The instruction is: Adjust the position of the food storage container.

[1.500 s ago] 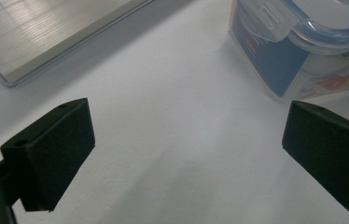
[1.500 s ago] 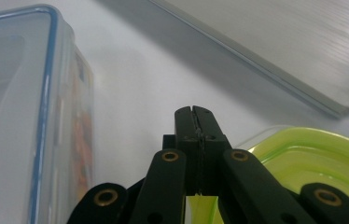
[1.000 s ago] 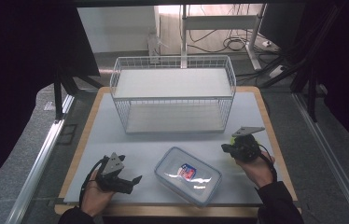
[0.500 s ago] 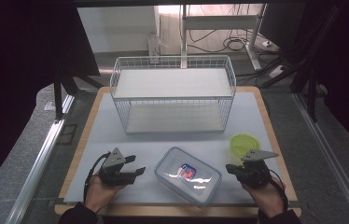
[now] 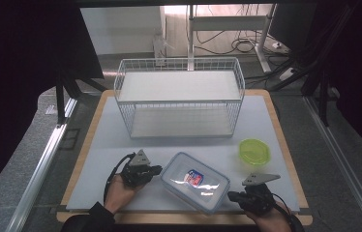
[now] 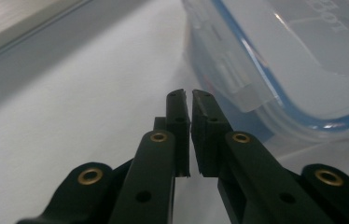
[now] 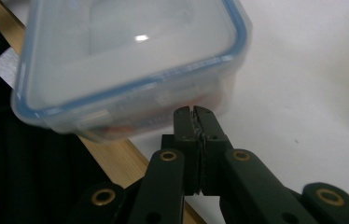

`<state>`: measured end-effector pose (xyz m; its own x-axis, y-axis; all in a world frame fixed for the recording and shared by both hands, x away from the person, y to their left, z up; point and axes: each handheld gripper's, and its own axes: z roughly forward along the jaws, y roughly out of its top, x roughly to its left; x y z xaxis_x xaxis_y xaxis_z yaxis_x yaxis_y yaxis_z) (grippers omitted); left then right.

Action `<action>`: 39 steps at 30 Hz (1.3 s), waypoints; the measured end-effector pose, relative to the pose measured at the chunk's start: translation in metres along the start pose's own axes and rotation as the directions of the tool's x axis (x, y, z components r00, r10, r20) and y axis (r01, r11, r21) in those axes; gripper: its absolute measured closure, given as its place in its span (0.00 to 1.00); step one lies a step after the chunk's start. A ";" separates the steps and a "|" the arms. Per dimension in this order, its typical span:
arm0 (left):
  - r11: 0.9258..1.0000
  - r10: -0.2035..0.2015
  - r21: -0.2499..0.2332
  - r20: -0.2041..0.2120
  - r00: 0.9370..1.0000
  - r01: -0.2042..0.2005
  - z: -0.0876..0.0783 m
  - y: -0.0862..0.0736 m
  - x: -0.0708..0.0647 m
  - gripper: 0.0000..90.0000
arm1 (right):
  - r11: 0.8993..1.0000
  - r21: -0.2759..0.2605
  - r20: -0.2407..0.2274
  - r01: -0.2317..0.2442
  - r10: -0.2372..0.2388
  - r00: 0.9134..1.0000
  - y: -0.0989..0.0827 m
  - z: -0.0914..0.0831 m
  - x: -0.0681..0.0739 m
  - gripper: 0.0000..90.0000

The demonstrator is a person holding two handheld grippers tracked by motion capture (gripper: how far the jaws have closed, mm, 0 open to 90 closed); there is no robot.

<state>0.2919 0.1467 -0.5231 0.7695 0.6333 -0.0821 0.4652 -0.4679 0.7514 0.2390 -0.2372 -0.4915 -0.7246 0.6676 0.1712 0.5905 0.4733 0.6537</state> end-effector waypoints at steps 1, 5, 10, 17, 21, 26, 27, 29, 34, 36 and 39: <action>1.000 0.004 0.002 0.007 1.000 -0.004 0.001 0.001 -0.002 0.96 | 1.000 -0.004 -0.006 -0.004 0.004 1.000 0.002 0.001 0.000 0.99; 1.000 0.007 0.026 -0.014 1.000 -0.007 0.002 0.002 -0.007 1.00 | 1.000 0.003 0.030 -0.012 0.012 0.999 0.008 0.004 -0.001 1.00; 0.999 -0.017 0.031 -0.017 1.000 0.018 -0.005 0.000 -0.008 1.00 | 1.000 0.002 0.062 -0.012 0.012 0.998 0.018 0.012 -0.010 1.00; 0.999 -0.038 0.033 -0.029 0.999 0.039 -0.016 -0.008 -0.010 1.00 | 1.000 0.003 0.072 -0.002 0.001 0.997 0.039 0.031 -0.022 1.00; 0.998 -0.048 0.031 -0.045 0.998 0.049 -0.021 -0.012 -0.007 1.00 | 1.000 0.002 0.065 0.007 -0.007 0.998 0.049 0.040 -0.026 1.00; 0.998 -0.049 0.038 -0.078 0.996 0.053 -0.027 -0.015 -0.005 1.00 | 1.000 0.002 0.059 0.029 -0.029 0.998 0.058 0.050 -0.025 1.00; 0.998 -0.046 0.041 -0.086 0.995 0.050 -0.029 -0.016 -0.006 1.00 | 0.999 0.002 0.059 0.032 -0.032 0.998 0.060 0.052 -0.025 1.00; 0.998 -0.043 0.043 -0.098 0.994 0.047 -0.032 -0.019 -0.006 1.00 | 0.999 0.005 0.055 0.038 -0.038 0.998 0.063 0.055 -0.024 1.00; 0.998 -0.051 0.043 -0.095 0.994 0.055 -0.037 -0.022 -0.002 0.95 | 0.999 0.009 0.047 0.051 -0.052 0.998 0.069 0.060 -0.024 1.00; 0.998 -0.047 0.031 -0.120 0.992 0.051 -0.041 -0.023 -0.001 0.90 | 0.998 0.004 0.051 0.059 -0.059 0.997 0.067 0.057 -0.023 0.97; 0.999 -0.051 0.003 -0.149 0.988 0.052 -0.050 -0.027 0.001 0.77 | 0.997 -0.026 0.065 0.074 -0.073 0.995 0.065 0.048 -0.024 0.90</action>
<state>0.2583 0.1911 -0.5107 0.6714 0.7408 -0.0218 0.5059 -0.4366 0.7440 0.3116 -0.1945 -0.4884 -0.7410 0.6673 0.0751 0.5256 0.5067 0.6834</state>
